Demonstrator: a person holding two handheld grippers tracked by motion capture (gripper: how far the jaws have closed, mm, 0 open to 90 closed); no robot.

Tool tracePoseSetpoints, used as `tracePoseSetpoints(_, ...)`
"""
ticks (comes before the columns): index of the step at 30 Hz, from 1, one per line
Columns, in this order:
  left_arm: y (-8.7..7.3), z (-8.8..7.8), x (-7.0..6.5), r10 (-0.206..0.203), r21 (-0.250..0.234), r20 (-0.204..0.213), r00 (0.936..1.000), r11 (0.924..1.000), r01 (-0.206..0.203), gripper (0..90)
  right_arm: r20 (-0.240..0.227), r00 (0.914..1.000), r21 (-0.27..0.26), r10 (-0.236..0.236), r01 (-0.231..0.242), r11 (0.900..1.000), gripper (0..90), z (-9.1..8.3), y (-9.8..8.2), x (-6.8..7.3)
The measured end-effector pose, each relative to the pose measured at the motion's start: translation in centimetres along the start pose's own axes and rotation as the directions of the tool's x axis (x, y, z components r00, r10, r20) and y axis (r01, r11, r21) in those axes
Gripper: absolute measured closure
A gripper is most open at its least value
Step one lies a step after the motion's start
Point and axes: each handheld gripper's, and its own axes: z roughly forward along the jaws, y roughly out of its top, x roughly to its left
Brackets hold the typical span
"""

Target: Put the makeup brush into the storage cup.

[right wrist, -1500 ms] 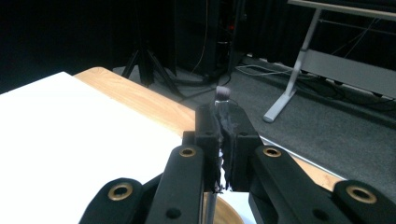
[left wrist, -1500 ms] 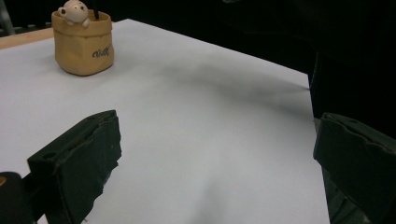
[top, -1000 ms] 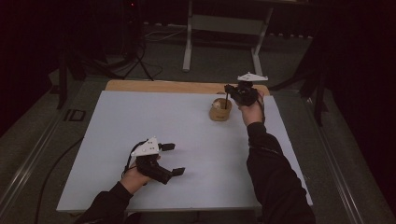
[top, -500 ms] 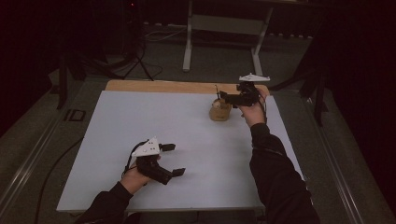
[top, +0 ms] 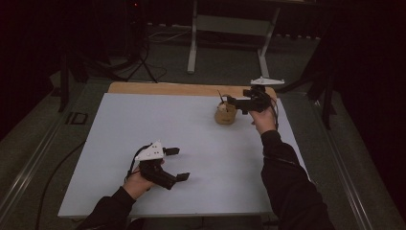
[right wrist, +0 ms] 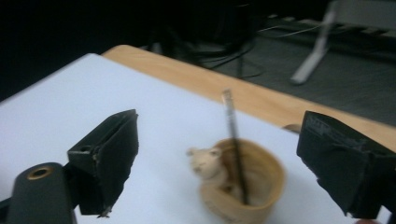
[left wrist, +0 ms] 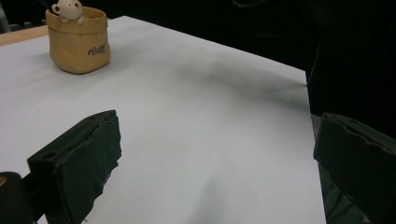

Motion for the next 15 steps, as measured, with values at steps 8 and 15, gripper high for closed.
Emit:
tracePoseSetpoints(8, 0.6, -0.3, -0.1, 0.004, -0.002, -0.002, 1.0, 1.0, -0.004, 1.1, -0.02, 0.9997, 0.021, -0.018, 0.018, 1.0, 10.8, -1.6, -0.8, 1.2)
tracePoseSetpoints(15, 1.2, -0.6, -0.1, 0.003, -0.01, 0.0, 1.0, 0.9999, -0.003, 1.1, -0.027, 0.9992, 0.026, -0.03, 0.031, 0.999, 9.7, -2.7, -1.9, 1.6)
